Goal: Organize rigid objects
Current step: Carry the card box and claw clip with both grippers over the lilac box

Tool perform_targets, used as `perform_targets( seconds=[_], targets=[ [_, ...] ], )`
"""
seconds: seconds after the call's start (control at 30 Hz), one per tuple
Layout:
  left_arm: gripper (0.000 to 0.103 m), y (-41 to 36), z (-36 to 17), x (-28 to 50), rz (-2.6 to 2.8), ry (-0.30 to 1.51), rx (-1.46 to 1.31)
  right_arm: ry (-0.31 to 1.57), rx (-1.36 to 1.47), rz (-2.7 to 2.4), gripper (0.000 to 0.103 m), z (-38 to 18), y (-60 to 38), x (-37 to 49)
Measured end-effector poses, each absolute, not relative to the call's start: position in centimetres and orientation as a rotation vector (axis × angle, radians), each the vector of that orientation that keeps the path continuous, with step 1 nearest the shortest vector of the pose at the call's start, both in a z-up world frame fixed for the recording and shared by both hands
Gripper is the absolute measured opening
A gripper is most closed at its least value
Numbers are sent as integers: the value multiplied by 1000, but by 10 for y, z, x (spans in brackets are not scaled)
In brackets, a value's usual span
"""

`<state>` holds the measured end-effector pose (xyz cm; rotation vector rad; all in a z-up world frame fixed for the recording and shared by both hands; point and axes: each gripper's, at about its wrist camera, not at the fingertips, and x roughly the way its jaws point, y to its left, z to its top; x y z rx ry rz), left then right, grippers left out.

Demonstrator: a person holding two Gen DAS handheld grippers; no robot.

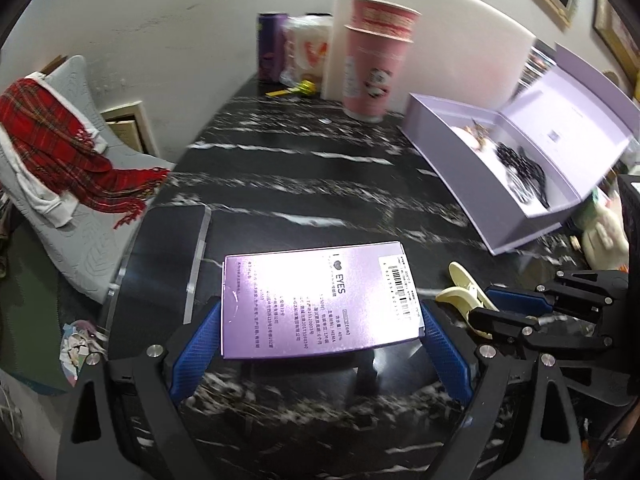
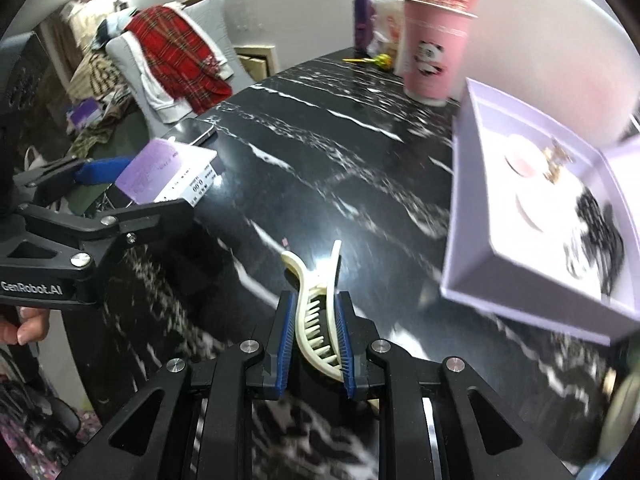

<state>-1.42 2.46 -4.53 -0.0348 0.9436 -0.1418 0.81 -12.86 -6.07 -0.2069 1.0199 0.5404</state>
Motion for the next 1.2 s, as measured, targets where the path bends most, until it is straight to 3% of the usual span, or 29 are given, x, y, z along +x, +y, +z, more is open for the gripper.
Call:
perform_targets(
  seconds=[0.27, 0.37, 0.47, 0.67, 0.83, 1.2],
  targets=[
    [95, 0, -63, -28, -194, 992, 8, 994, -174, 472, 22, -62, -156, -21],
    [95, -6, -68, -31, -202, 1003, 19, 1001, -166, 460, 43, -68, -162, -25],
    [95, -10, -74, -31, -200, 1024, 33, 986, -157, 468, 48, -72, -168, -28],
    [95, -18, -78, -29, -178, 1015, 83, 962, -173, 460, 47, -72, -169, -30],
    [95, -19, -80, -28, -171, 983, 82, 937, -174, 457, 22, -73, -170, -34],
    [95, -20, -79, -27, -182, 970, 84, 925, -121, 484, 22, -72, -174, -33]
  ],
)
